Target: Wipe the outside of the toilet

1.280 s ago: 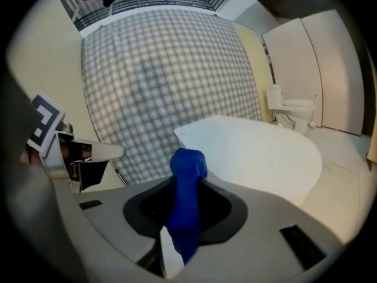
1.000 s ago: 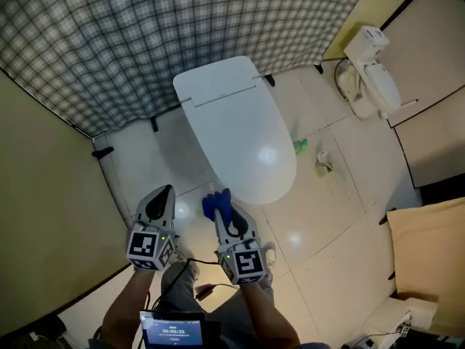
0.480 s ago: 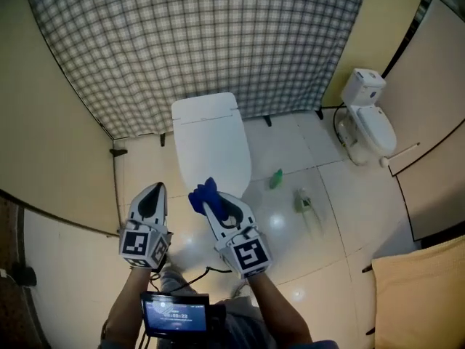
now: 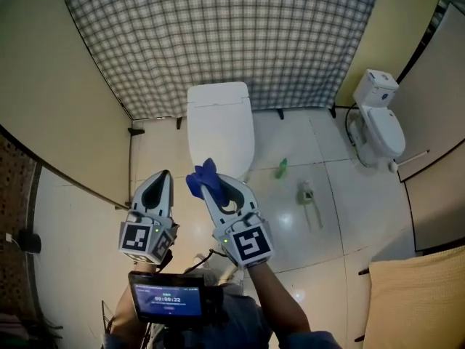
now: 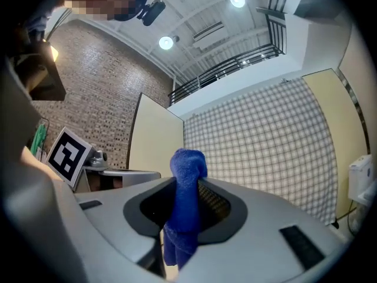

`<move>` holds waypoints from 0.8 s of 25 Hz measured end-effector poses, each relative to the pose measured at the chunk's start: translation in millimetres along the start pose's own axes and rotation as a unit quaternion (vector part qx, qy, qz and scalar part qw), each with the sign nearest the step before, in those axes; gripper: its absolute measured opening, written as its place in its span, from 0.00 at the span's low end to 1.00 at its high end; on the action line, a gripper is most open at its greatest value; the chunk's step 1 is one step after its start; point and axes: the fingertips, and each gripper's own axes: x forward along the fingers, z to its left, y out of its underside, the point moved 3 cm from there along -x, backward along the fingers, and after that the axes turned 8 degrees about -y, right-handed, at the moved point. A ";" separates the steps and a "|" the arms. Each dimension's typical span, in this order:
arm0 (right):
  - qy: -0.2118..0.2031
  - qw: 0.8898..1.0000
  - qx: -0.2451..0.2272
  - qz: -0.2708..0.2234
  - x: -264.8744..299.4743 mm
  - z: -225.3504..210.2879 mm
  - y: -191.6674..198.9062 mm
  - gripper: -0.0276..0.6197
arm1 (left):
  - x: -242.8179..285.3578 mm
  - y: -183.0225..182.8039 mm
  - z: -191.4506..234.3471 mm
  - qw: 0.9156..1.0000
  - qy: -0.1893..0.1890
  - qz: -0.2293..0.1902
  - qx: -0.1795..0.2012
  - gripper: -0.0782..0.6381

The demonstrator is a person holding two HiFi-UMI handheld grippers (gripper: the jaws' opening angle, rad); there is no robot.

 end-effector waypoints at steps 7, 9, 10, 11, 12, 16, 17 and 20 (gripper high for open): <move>0.015 1.000 -0.005 -0.007 -1.3 2.5 -5.8 0.19 | 3.7 -6.6 -5.5 1.000 0.020 -0.009 0.008 0.12; 0.021 1.000 -0.009 -0.008 -0.4 2.1 -4.5 0.19 | 5.9 -4.4 -5.9 1.000 0.025 -0.011 0.010 0.12; 0.023 1.000 -0.012 -0.008 0.2 1.8 -3.3 0.19 | 7.3 -3.6 -5.8 0.999 0.028 -0.013 0.010 0.12; 0.026 1.000 -0.014 -0.007 1.0 1.4 -2.0 0.19 | 9.1 -3.3 -5.8 0.999 0.031 -0.016 0.009 0.12; 0.029 0.999 -0.015 -0.006 1.8 0.7 -0.7 0.19 | 11.0 -3.0 -5.8 0.999 0.034 -0.018 0.008 0.12; 0.038 0.999 -0.015 -0.006 5.3 -2.3 5.7 0.19 | 16.5 1.8 -6.0 0.999 0.041 -0.011 0.002 0.12; 0.038 0.999 -0.016 -0.005 6.0 -2.5 7.3 0.19 | 17.2 3.0 -5.9 0.999 0.042 -0.011 0.002 0.12; 0.040 0.999 -0.017 -0.003 6.9 -2.9 11.8 0.19 | 18.7 8.5 -3.2 0.999 0.042 -0.015 0.002 0.12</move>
